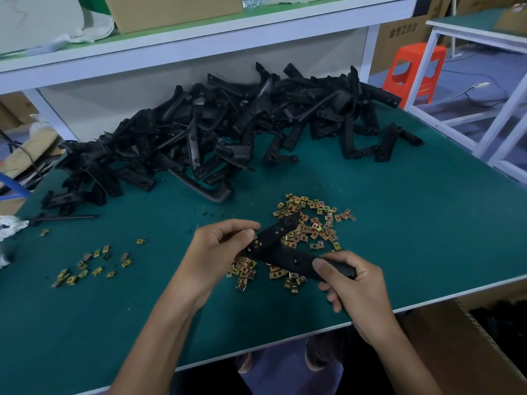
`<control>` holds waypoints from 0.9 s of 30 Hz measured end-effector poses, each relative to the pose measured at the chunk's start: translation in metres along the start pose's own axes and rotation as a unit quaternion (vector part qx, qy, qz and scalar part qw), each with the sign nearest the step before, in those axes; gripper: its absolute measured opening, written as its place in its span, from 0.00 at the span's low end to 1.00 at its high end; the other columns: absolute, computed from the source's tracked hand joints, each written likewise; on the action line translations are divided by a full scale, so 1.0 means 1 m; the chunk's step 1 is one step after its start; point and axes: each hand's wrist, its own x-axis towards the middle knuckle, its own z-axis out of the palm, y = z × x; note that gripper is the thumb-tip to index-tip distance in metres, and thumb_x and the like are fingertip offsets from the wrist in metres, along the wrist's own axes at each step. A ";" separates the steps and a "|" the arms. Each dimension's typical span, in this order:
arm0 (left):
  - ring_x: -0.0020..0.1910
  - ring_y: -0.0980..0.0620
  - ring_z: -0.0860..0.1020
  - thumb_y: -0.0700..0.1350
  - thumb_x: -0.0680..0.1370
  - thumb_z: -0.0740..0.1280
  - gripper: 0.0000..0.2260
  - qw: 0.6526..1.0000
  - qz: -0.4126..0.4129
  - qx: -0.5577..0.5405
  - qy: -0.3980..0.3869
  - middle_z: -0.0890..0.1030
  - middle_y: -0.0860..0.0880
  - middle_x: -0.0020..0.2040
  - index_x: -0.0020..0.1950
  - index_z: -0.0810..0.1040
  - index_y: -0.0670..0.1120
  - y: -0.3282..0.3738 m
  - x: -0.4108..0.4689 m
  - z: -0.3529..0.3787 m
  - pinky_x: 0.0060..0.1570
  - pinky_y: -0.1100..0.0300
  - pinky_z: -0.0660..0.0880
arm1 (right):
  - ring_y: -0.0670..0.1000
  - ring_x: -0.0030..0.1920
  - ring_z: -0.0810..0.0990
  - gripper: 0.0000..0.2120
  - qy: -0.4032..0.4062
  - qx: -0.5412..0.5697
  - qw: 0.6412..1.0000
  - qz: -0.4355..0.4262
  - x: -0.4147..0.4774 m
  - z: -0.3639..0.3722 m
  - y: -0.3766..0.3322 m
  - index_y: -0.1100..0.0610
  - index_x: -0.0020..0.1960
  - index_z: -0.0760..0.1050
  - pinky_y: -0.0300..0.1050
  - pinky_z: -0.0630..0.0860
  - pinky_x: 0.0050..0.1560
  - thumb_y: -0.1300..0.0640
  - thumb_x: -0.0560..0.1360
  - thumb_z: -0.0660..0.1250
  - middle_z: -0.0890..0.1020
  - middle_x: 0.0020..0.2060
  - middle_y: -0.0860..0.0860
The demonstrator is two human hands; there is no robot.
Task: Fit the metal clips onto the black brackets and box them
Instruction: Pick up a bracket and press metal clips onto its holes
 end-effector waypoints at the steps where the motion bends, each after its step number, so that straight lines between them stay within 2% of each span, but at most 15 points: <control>1: 0.36 0.61 0.81 0.41 0.80 0.69 0.12 1.000 0.004 0.006 0.000 0.86 0.53 0.40 0.47 0.87 0.58 0.001 -0.001 0.000 0.33 0.72 0.73 | 0.50 0.26 0.75 0.04 0.001 0.001 1.000 -0.001 0.000 0.000 0.000 0.50 0.45 0.85 0.43 0.72 0.24 0.50 0.73 0.77 0.81 0.29 0.56; 3: 0.38 0.59 0.80 0.43 0.80 0.70 0.12 0.999 0.024 0.025 0.000 0.86 0.53 0.41 0.49 0.87 0.60 0.001 -0.002 0.000 0.37 0.69 0.75 | 0.50 0.26 0.74 0.04 0.003 0.004 1.000 0.000 0.001 0.000 0.000 0.50 0.45 0.85 0.43 0.72 0.23 0.50 0.73 0.77 0.81 0.29 0.56; 5: 0.43 0.56 0.82 0.48 0.77 0.74 0.10 0.997 0.041 0.061 -0.005 0.85 0.56 0.46 0.53 0.85 0.63 0.000 -0.004 -0.002 0.46 0.63 0.79 | 0.50 0.26 0.74 0.05 0.007 0.005 1.000 0.001 0.001 0.001 0.000 0.50 0.45 0.85 0.42 0.71 0.23 0.50 0.73 0.77 0.81 0.29 0.56; 6: 0.46 0.58 0.82 0.52 0.74 0.76 0.13 0.993 0.052 0.104 -0.003 0.84 0.59 0.48 0.56 0.83 0.64 -0.001 -0.005 -0.002 0.50 0.63 0.79 | 0.50 0.25 0.74 0.05 0.010 0.005 1.000 0.002 0.001 0.002 -0.001 0.50 0.44 0.85 0.42 0.71 0.23 0.50 0.73 0.77 0.81 0.29 0.56; 8: 0.52 0.64 0.79 0.53 0.72 0.77 0.18 0.977 0.081 0.195 0.018 0.81 0.65 0.52 0.61 0.80 0.64 -0.005 -0.007 0.003 0.53 0.67 0.74 | 0.50 0.25 0.74 0.04 0.015 0.002 1.000 0.003 0.001 0.002 0.000 0.50 0.44 0.85 0.42 0.72 0.23 0.50 0.74 0.76 0.81 0.29 0.56; 11: 0.55 0.68 0.74 0.49 0.74 0.76 0.19 0.961 0.122 0.243 0.055 0.78 0.64 0.52 0.64 0.78 0.61 -0.007 -0.010 0.011 0.51 0.75 0.67 | 0.50 0.26 0.74 0.02 0.017 -0.001 1.000 0.001 0.001 0.002 0.000 0.50 0.44 0.84 0.42 0.72 0.23 0.52 0.75 0.76 0.81 0.29 0.55; 13: 0.55 0.66 0.75 0.48 0.75 0.76 0.18 0.957 0.132 0.250 0.064 0.78 0.62 0.52 0.63 0.79 0.58 -0.009 -0.010 0.013 0.52 0.75 0.68 | 0.50 0.26 0.75 0.02 0.018 -0.003 1.000 0.001 0.001 0.002 0.000 0.49 0.44 0.84 0.42 0.72 0.24 0.53 0.75 0.76 0.81 0.29 0.55; 16: 0.55 0.62 0.76 0.46 0.76 0.74 0.15 0.954 0.142 0.256 0.061 0.79 0.62 0.51 0.62 0.81 0.55 -0.010 -0.012 0.014 0.56 0.69 0.70 | 0.50 0.26 0.75 0.02 0.020 -0.004 1.000 -0.001 0.000 0.002 -0.001 0.50 0.44 0.84 0.43 0.72 0.23 0.52 0.74 0.76 0.81 0.29 0.56; 21: 0.58 0.66 0.75 0.49 0.77 0.73 0.15 0.959 0.138 0.242 0.055 0.79 0.66 0.53 0.63 0.80 0.58 -0.011 -0.013 0.012 0.59 0.67 0.71 | 0.50 0.25 0.75 0.04 0.024 -0.003 1.000 -0.002 0.000 0.003 0.000 0.50 0.44 0.84 0.42 0.72 0.23 0.50 0.73 0.76 0.81 0.29 0.56; 23: 0.55 0.67 0.76 0.51 0.75 0.75 0.15 0.964 0.125 0.225 0.067 0.80 0.65 0.52 0.60 0.80 0.60 -0.012 -0.011 0.010 0.56 0.68 0.72 | 0.50 0.25 0.75 0.05 0.022 -0.001 1.000 -0.003 0.000 0.003 0.001 0.50 0.45 0.84 0.42 0.72 0.23 0.49 0.72 0.76 0.81 0.29 0.56; 27: 0.55 0.61 0.76 0.49 0.75 0.76 0.08 0.942 0.180 0.274 0.078 0.79 0.61 0.52 0.53 0.82 0.53 -0.014 -0.007 0.011 0.56 0.67 0.70 | 0.49 0.26 0.75 0.07 0.023 0.005 1.000 -0.007 -0.001 0.003 0.001 0.49 0.45 0.84 0.42 0.72 0.24 0.47 0.71 0.77 0.82 0.30 0.56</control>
